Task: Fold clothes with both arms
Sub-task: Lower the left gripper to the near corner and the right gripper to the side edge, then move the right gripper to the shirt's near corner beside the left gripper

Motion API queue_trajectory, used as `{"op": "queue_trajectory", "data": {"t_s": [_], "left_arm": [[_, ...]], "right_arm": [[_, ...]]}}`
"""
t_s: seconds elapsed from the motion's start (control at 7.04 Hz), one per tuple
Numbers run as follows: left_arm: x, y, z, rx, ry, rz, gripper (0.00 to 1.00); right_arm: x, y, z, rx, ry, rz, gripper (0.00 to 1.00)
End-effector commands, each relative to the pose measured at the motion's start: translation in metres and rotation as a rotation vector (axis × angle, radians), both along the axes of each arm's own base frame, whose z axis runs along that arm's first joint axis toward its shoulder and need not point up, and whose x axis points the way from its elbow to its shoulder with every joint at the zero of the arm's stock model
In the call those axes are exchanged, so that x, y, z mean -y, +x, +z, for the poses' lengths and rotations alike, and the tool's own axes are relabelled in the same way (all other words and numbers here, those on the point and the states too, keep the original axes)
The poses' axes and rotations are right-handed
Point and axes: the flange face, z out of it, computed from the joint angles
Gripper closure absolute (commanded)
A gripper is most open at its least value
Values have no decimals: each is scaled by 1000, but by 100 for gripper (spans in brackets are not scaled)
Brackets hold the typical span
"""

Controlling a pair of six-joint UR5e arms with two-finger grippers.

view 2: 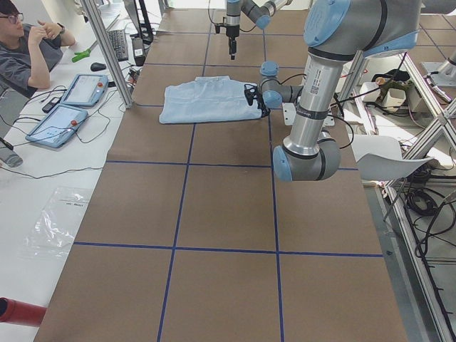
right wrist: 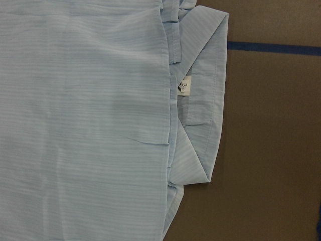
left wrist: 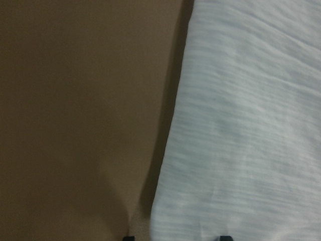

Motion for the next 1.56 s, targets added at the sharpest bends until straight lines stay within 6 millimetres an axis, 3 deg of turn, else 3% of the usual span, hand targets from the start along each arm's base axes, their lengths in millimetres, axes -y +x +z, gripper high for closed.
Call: {"op": "queue_trajectory", "data": {"t_s": [0.0,0.71,0.85,1.14,1.42], "left_arm": [[2,1,-1,-1,1,-2,37],[1,5,3,9,-4,1,44],[2,5,3,10,-4,1,50],[2,6,-5,4,-12,-3,100],[19,-3,-10,-5,-14,-27,100]], "right_arm": [[0,-1,2,-4,-2,-2,0],[0,-1,1,-2,0,-2,0],[0,-1,0,0,1,-2,0],[0,-1,-1,2,3,-2,0],[-2,-2,-4,7,-3,-2,0]]}}
